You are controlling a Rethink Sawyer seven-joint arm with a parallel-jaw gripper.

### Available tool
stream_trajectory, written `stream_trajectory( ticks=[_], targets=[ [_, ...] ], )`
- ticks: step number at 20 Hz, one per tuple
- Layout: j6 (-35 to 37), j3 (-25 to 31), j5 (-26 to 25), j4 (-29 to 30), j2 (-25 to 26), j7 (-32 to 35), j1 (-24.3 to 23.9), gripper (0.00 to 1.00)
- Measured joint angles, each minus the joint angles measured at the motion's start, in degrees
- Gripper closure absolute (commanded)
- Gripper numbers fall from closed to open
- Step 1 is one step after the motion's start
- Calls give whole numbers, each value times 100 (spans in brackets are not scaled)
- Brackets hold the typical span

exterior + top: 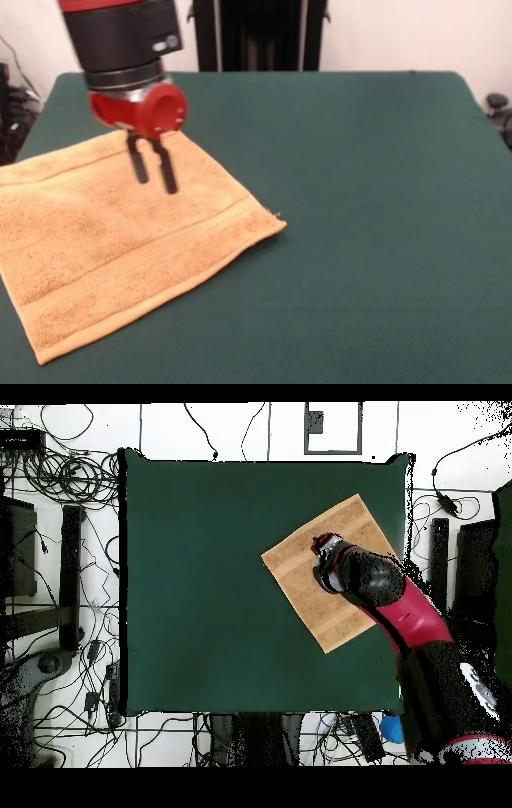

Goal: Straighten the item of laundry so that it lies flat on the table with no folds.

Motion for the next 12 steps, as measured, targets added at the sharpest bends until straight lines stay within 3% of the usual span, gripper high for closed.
stream_trajectory(
  ticks=[12],
  targets=[
    [73, -109, 174, 15, 139, 0, 530, 0]
  ],
)
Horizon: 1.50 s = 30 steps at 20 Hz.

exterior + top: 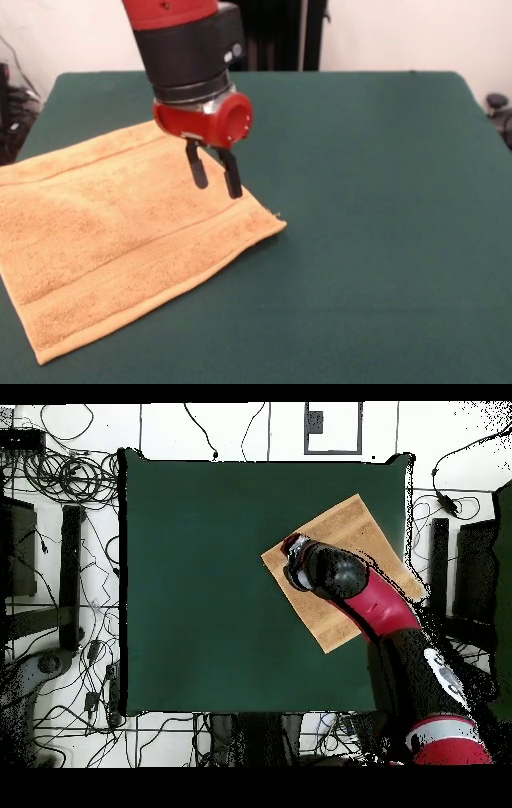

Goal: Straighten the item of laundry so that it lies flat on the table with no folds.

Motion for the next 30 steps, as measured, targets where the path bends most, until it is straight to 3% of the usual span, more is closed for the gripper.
stream_trajectory(
  ticks=[18, 19, 30],
  targets=[
    [-179, -316, 91, -380, 928, 0, -19, 0],
    [-178, -326, 112, -423, 977, 0, -30, 100],
    [-177, -374, 120, -472, 1018, 0, -31, 100]
  ],
)
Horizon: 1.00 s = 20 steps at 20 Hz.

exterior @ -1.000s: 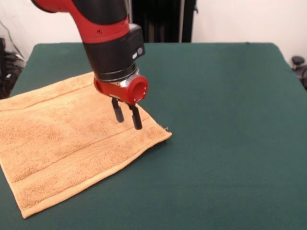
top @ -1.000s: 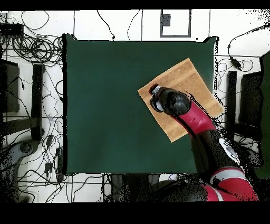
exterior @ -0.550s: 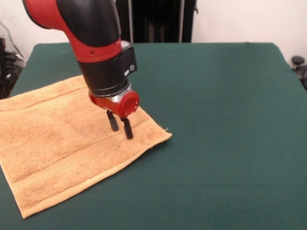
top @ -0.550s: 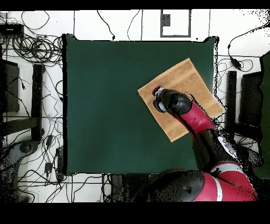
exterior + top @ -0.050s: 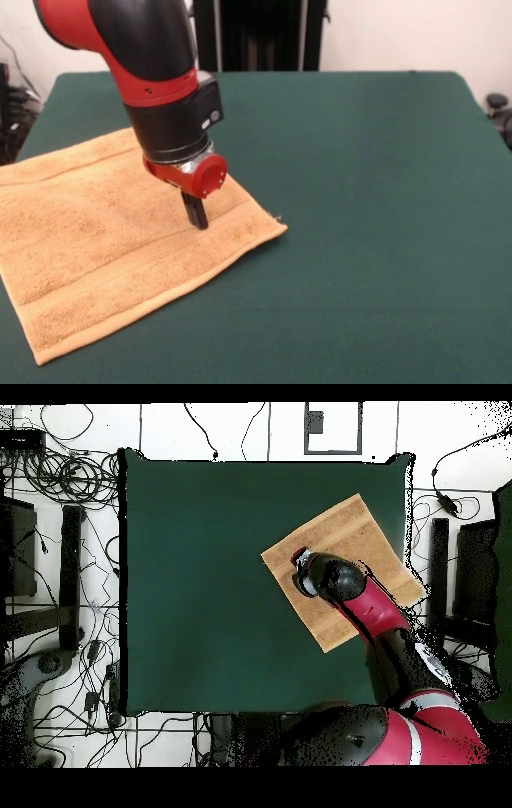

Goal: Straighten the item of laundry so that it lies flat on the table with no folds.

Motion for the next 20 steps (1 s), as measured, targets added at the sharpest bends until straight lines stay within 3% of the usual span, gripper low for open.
stream_trajectory(
  ticks=[20],
  targets=[
    [-31, 513, 468, -7, 131, 0, -420, 100]
  ],
)
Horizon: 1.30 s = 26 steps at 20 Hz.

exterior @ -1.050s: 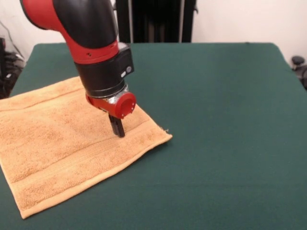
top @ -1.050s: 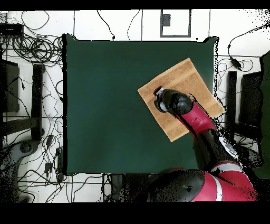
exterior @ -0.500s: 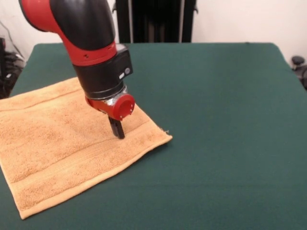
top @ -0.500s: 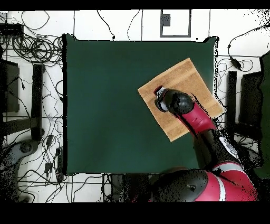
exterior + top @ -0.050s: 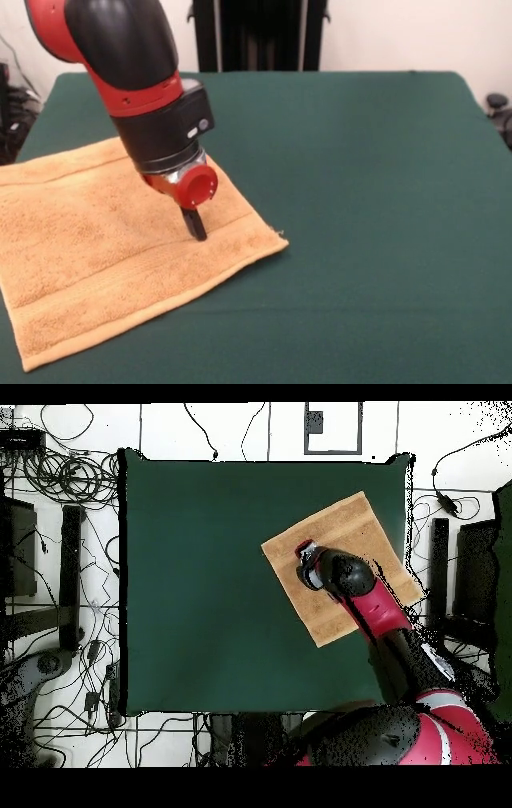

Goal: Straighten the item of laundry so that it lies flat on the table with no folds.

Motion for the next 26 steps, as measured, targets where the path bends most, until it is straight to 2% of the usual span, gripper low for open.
stream_trajectory(
  ticks=[14, 26],
  targets=[
    [-671, 521, 350, -1, 128, 0, -80, 100],
    [-843, 1008, 479, 6, 259, 0, -277, 100]
  ],
)
